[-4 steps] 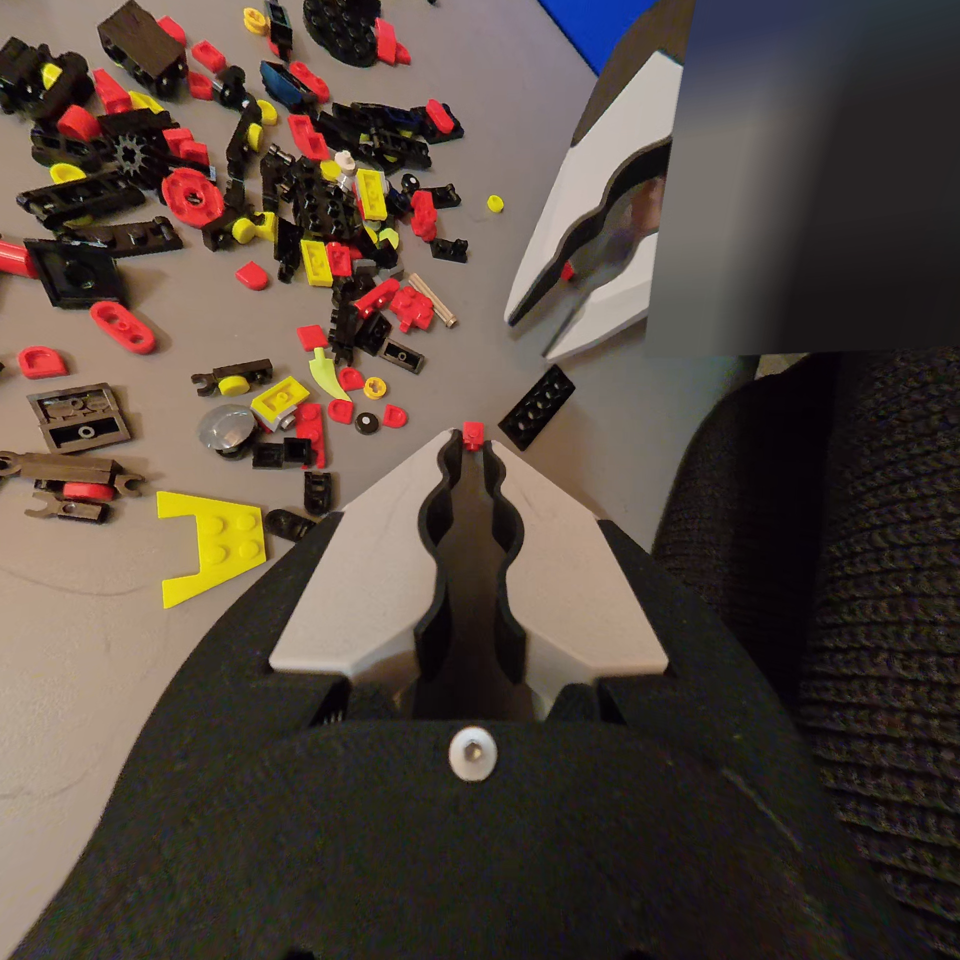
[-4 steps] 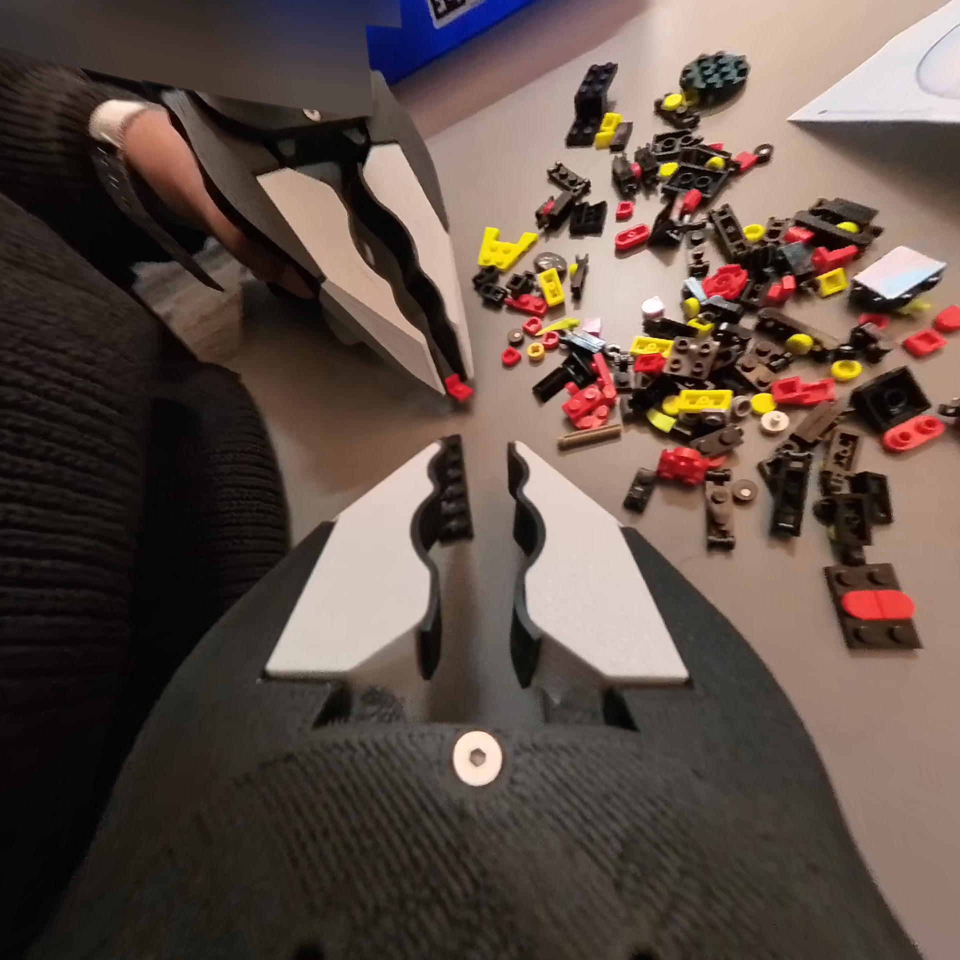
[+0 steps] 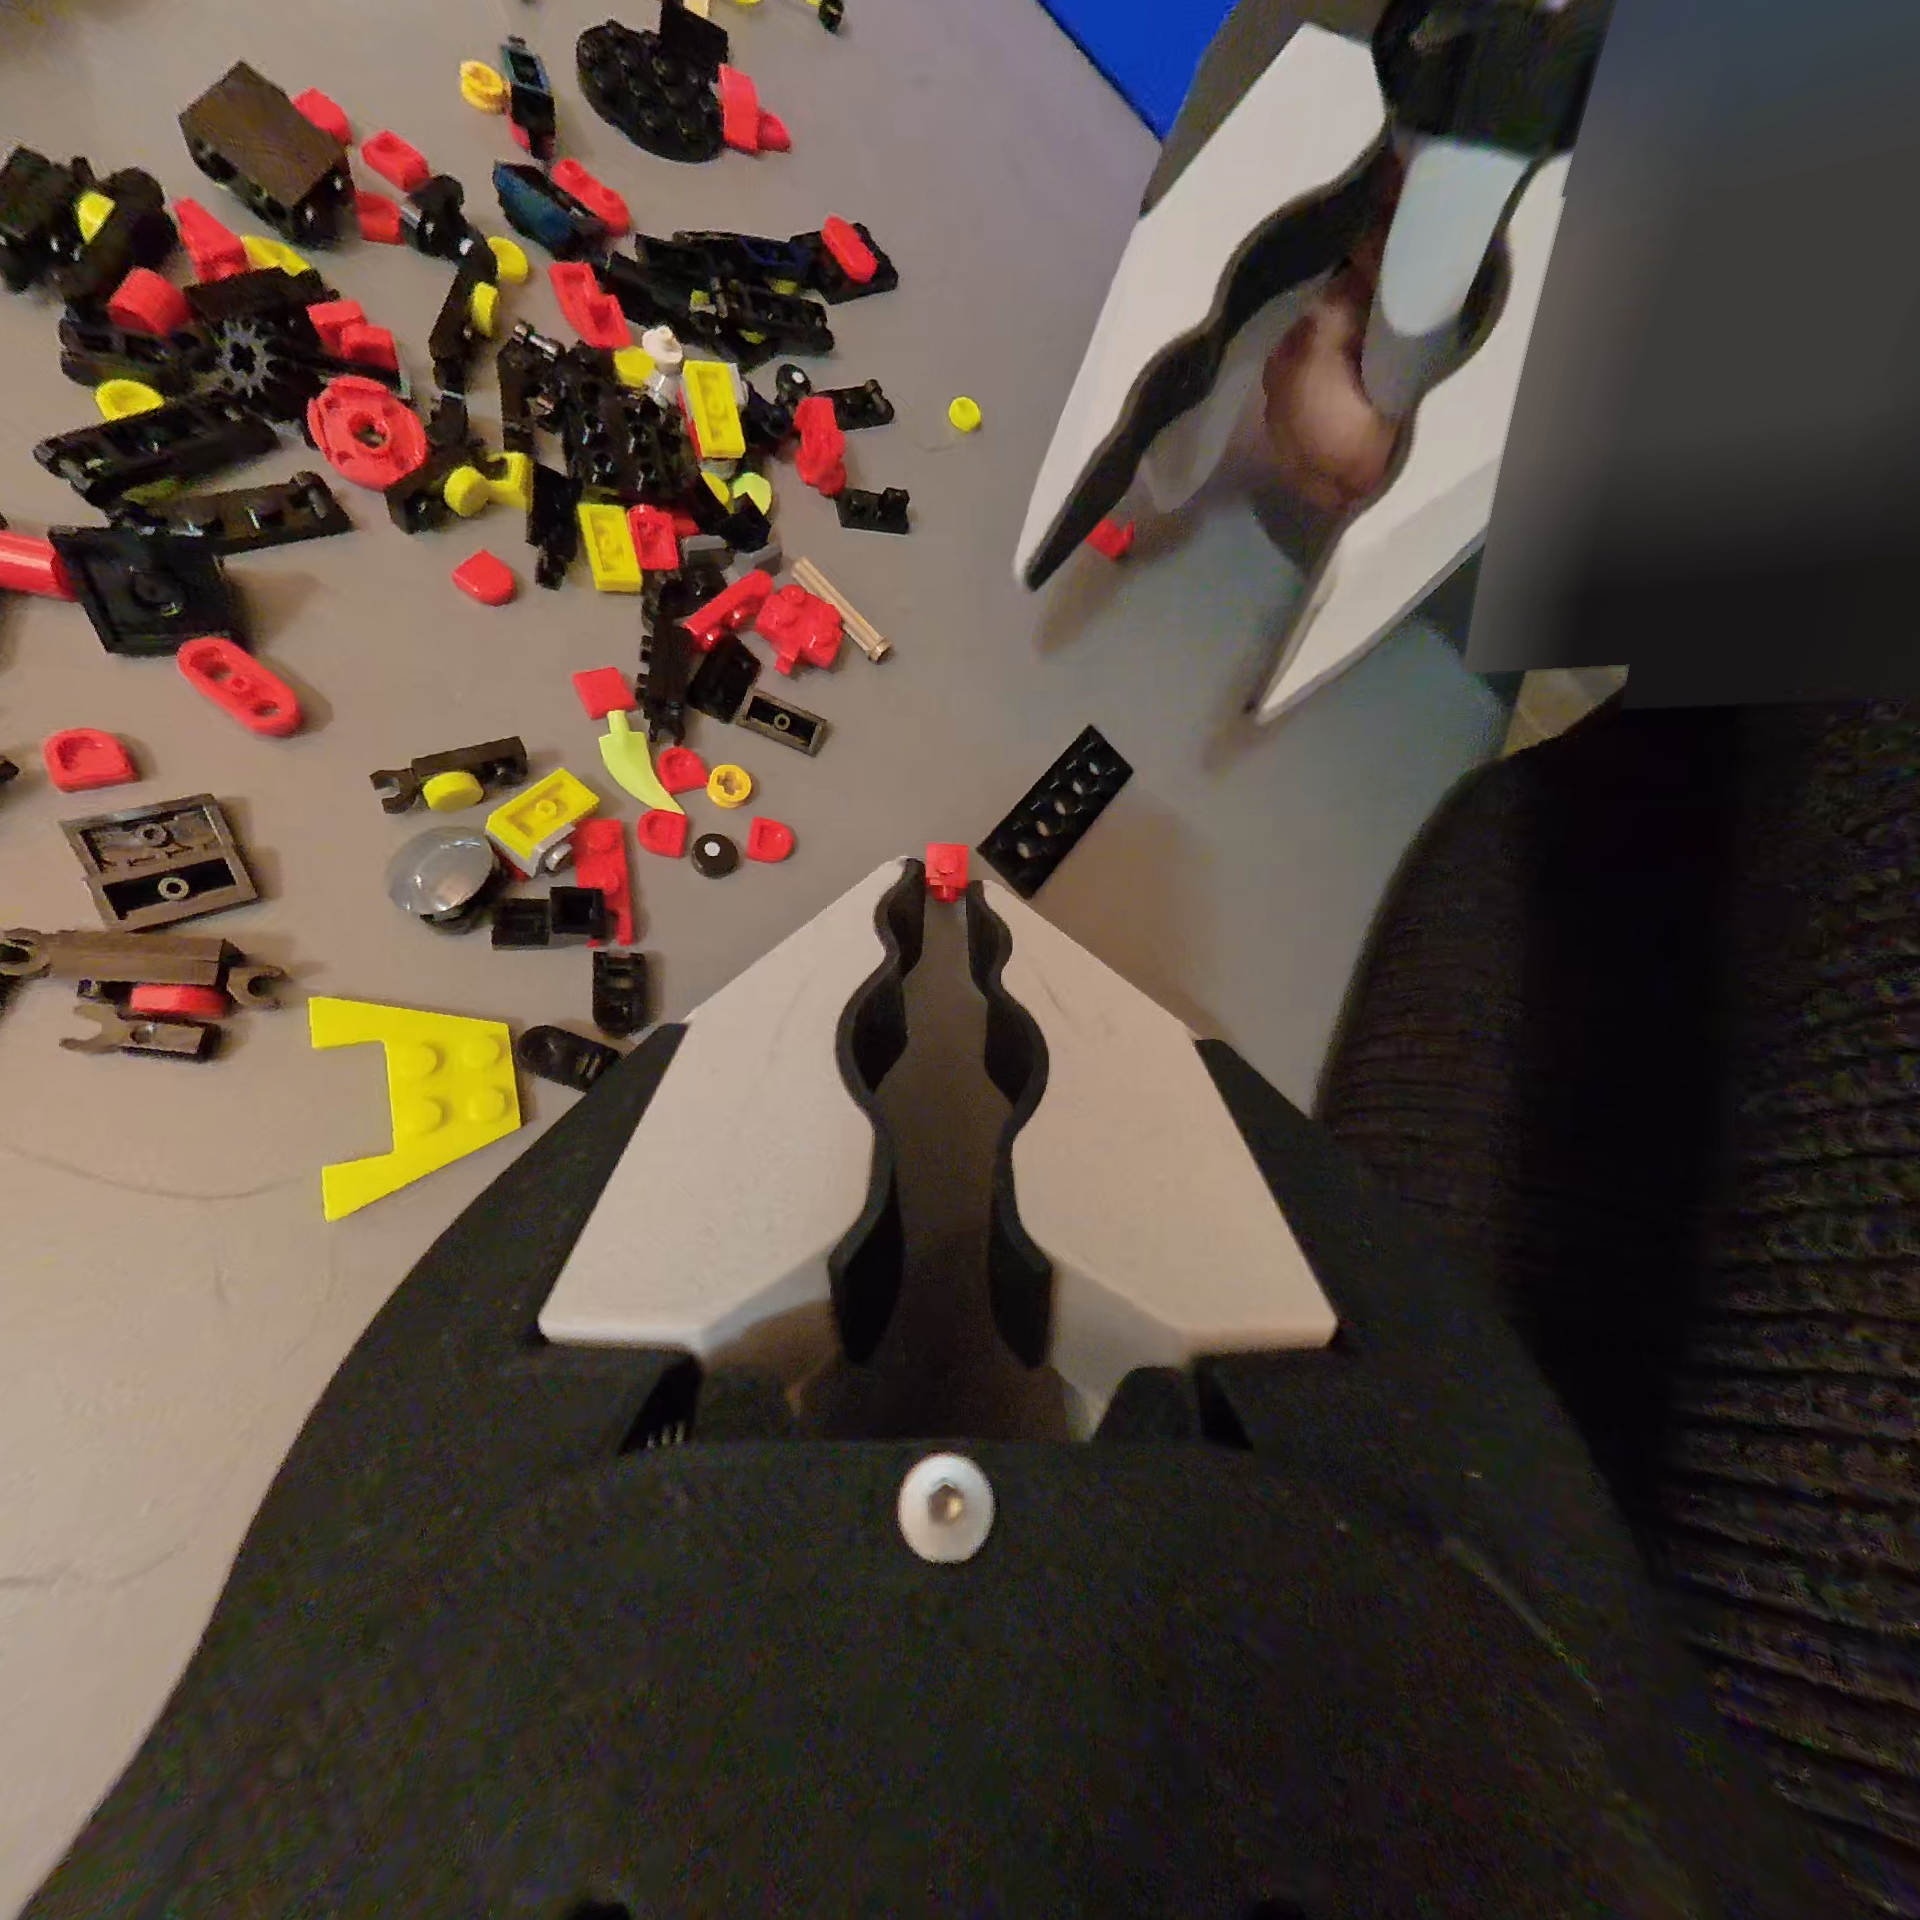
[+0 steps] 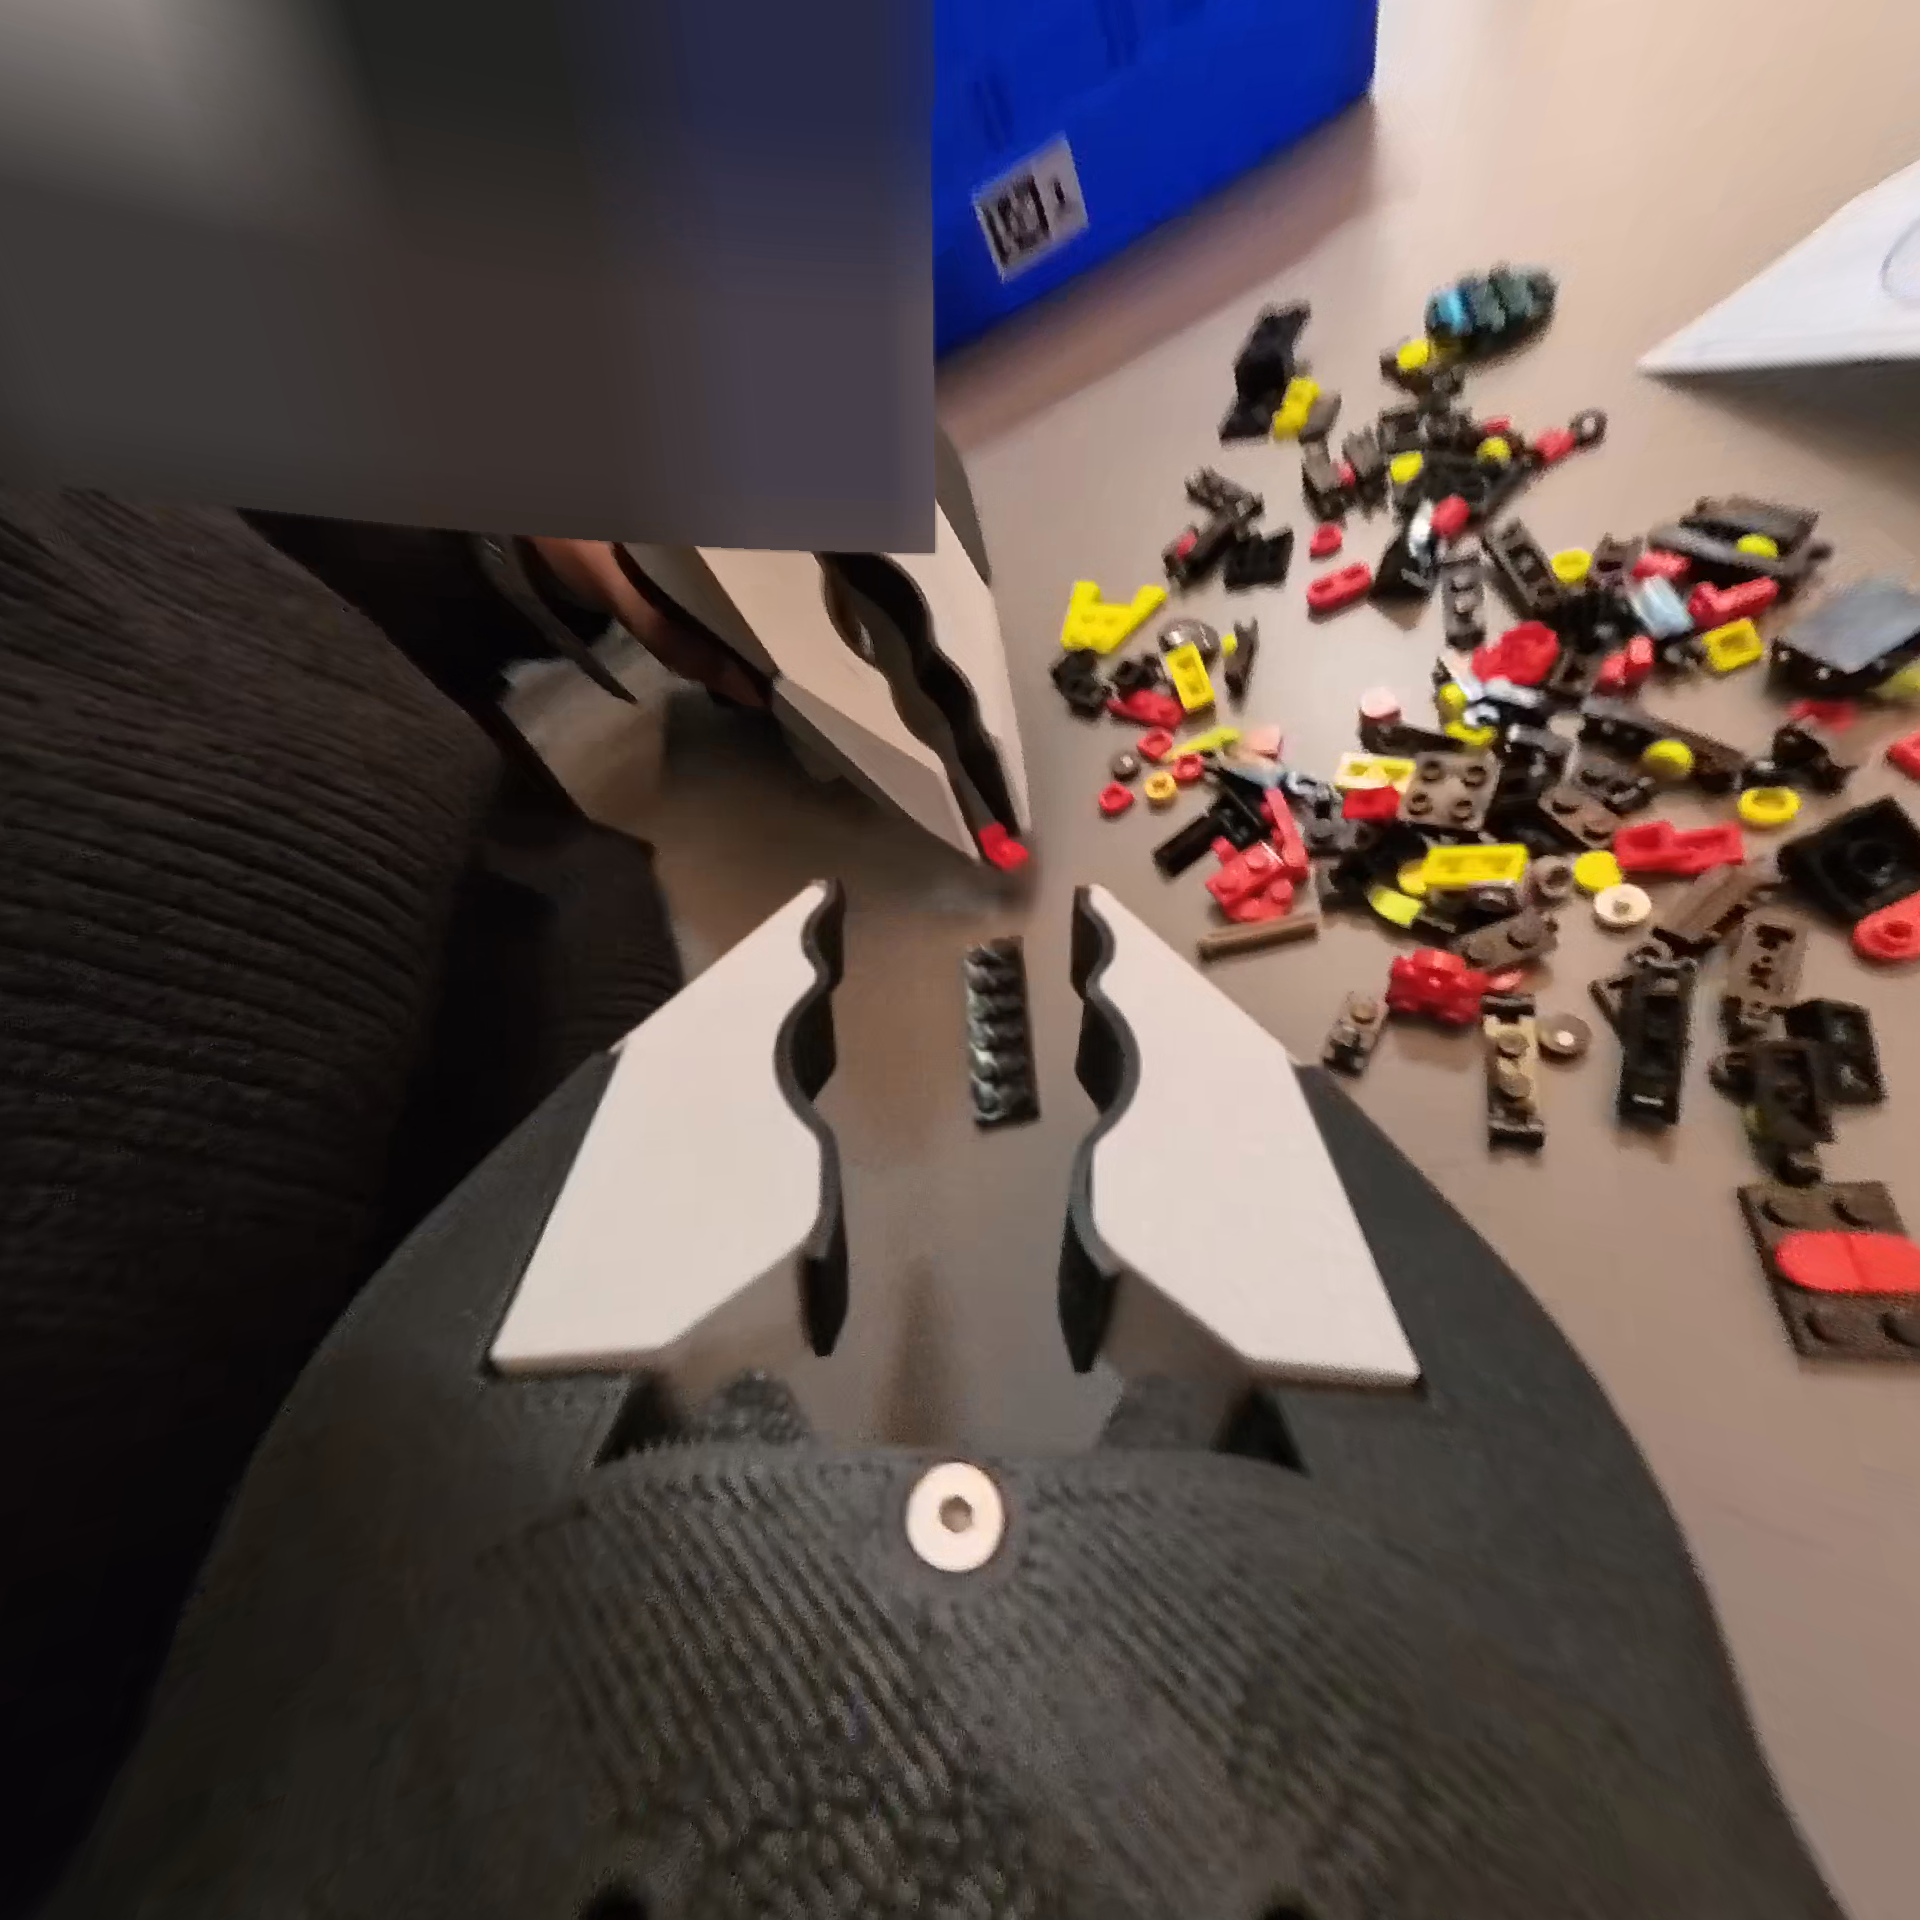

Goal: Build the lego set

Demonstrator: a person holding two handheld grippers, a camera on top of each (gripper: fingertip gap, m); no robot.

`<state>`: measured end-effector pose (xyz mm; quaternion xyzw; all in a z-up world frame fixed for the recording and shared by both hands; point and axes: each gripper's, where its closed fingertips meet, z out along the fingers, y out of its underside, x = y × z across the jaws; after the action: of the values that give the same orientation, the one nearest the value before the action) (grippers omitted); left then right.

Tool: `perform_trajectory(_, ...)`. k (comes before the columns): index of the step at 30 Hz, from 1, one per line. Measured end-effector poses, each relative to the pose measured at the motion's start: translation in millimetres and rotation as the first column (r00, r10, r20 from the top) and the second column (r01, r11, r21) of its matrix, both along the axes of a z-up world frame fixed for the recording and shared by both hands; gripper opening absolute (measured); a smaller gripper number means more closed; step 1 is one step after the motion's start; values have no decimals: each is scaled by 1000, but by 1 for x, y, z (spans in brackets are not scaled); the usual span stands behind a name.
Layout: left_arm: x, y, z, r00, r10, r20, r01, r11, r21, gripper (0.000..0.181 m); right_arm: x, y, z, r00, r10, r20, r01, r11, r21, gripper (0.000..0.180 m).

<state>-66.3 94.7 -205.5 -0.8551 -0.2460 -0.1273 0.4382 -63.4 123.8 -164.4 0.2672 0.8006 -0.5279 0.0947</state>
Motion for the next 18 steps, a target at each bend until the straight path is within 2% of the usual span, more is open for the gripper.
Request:
perform_trajectory(4,2,0,9,999,-12,-33,12,1000,22,6,5,7,33,995,-9,-97,-4,992,-130,25)
perform_trajectory(8,4,4,30,996,-51,-76,58,994,92,5,6,20,41,951,-106,-291,90,994,-66,32)
perform_trajectory(11,-1,17,41,987,-106,-122,120,986,115,5,10,31,35,903,-188,-387,207,978,10,70)
perform_trajectory(15,-8,38,49,976,-169,-137,189,970,153,5,16,46,32,837,-248,-487,330,940,89,81)
perform_trajectory(18,-16,47,56,982,-146,-123,168,965,202,5,17,56,29,816,-299,-495,391,916,91,73)
